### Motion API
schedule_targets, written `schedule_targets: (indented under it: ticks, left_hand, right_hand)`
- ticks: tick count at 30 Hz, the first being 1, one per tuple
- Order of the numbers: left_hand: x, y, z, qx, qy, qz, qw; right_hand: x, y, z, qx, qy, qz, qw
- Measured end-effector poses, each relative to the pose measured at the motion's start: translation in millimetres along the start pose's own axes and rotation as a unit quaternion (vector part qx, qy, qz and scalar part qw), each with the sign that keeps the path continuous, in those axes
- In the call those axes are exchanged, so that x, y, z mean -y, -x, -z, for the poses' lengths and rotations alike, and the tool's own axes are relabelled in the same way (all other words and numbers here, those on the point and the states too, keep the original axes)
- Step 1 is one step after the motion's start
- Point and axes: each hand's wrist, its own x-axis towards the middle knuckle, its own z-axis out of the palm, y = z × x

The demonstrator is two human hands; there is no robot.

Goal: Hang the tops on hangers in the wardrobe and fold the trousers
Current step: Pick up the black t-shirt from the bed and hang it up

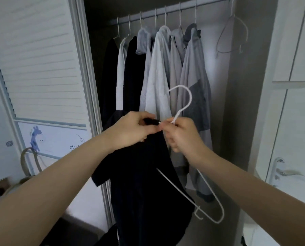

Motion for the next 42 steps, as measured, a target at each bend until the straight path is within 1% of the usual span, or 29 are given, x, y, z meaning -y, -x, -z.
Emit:
schedule_targets:
  ticks: [1,2,3,4,5,6,7,8,9,12,14,15,16,17,18,19,20,21,23,25,26,28,31,34,36,37,39,42]
  left_hand:
    - [3.6,1.9,4.5,-0.005,-0.112,-0.037,0.993]
    - [6.8,4.0,7.8,-0.055,-0.235,-0.096,0.966]
    - [7.2,6.4,10.1,-0.117,-0.327,-0.168,0.923]
    - [6.5,8.7,12.1,-0.154,-0.378,-0.218,0.887]
    - [7.0,8.7,15.4,-0.150,-0.386,-0.252,0.875]
    - [6.2,9.8,19.6,-0.111,-0.341,-0.261,0.896]
    - [5.6,9.8,24.6,-0.053,-0.257,-0.242,0.934]
    - [6.5,9.7,30.4,0.002,-0.172,-0.210,0.962]
    - [8.0,9.9,35.5,0.027,-0.116,-0.182,0.976]
    - [16.3,13.3,43.2,-0.019,-0.040,-0.141,0.989]
    - [20.7,14.2,47.4,-0.057,0.029,-0.120,0.991]
    - [22.2,14.6,50.3,-0.072,0.063,-0.108,0.990]
    - [23.2,14.8,54.4,-0.086,0.098,-0.098,0.987]
    - [24.6,15.4,59.3,-0.098,0.135,-0.087,0.982]
    - [26.7,16.1,64.7,-0.109,0.166,-0.075,0.977]
    - [29.3,17.0,70.0,-0.119,0.188,-0.060,0.973]
    - [33.1,18.5,75.7,-0.132,0.197,-0.046,0.970]
    - [37.3,20.1,80.6,-0.147,0.198,-0.031,0.969]
    - [48.1,24.2,90.2,-0.191,0.183,-0.006,0.964]
    - [59.9,29.5,99.6,-0.238,0.177,0.015,0.955]
    - [65.4,32.7,103.6,-0.254,0.174,0.026,0.951]
    - [73.0,39.7,109.8,-0.259,0.164,0.045,0.951]
    - [78.8,49.7,113.5,-0.245,0.119,0.062,0.960]
    - [79.3,57.2,114.7,-0.258,0.016,0.049,0.965]
    - [77.2,60.4,116.3,-0.273,-0.045,0.029,0.961]
    - [76.5,61.5,117.3,-0.284,-0.057,0.023,0.957]
    - [74.9,63.2,119.1,-0.312,-0.029,0.023,0.949]
    - [73.2,63.2,117.8,-0.330,0.057,0.042,0.941]
  right_hand:
    - [2.5,1.4,5.3,-0.003,-0.018,0.010,1.000]
    - [5.3,3.1,8.9,0.003,-0.032,0.016,0.999]
    - [7.4,5.5,11.4,0.019,-0.041,0.018,0.999]
    - [8.5,8.2,11.8,0.044,-0.051,0.016,0.998]
    - [8.6,9.8,12.3,0.073,-0.061,0.019,0.995]
    - [9.2,10.9,12.4,0.101,-0.075,0.027,0.992]
    - [9.5,10.1,14.9,0.127,-0.091,0.033,0.987]
    - [9.4,7.6,17.9,0.159,-0.111,0.026,0.981]
    - [7.5,3.9,22.9,0.202,-0.133,0.000,0.970]
    - [-8.5,-3.9,38.8,0.331,-0.160,-0.166,0.915]
    - [-29.6,-0.7,44.3,0.381,-0.165,-0.233,0.879]
    - [-40.4,3.8,45.6,0.387,-0.150,-0.250,0.875]
    - [-50.5,8.9,45.7,0.384,-0.109,-0.254,0.881]
    - [-58.8,13.8,46.0,0.371,-0.041,-0.238,0.897]
    - [-64.8,18.2,45.9,0.357,0.039,-0.202,0.911]
    - [-69.8,21.9,47.0,0.346,0.109,-0.138,0.922]
    - [-74.4,23.7,47.7,0.337,0.162,-0.048,0.926]
    - [-77.4,25.1,49.3,0.322,0.209,0.046,0.922]
    - [-77.2,25.8,52.8,0.270,0.282,0.205,0.898]
    - [-72.0,20.8,58.8,0.212,0.328,0.326,0.861]
    - [-69.5,16.9,63.4,0.192,0.349,0.362,0.843]
    - [-63.6,7.6,74.8,0.167,0.399,0.383,0.817]
    - [-57.4,-4.9,87.3,0.132,0.475,0.366,0.789]
    - [-46.8,-13.0,90.7,0.102,0.495,0.356,0.786]
    - [-40.1,-15.7,88.4,0.117,0.502,0.359,0.778]
    - [-37.6,-16.0,87.0,0.129,0.504,0.363,0.773]
    - [-35.3,-14.7,84.8,0.153,0.500,0.376,0.765]
    - [-36.0,-11.3,81.9,0.191,0.501,0.385,0.751]
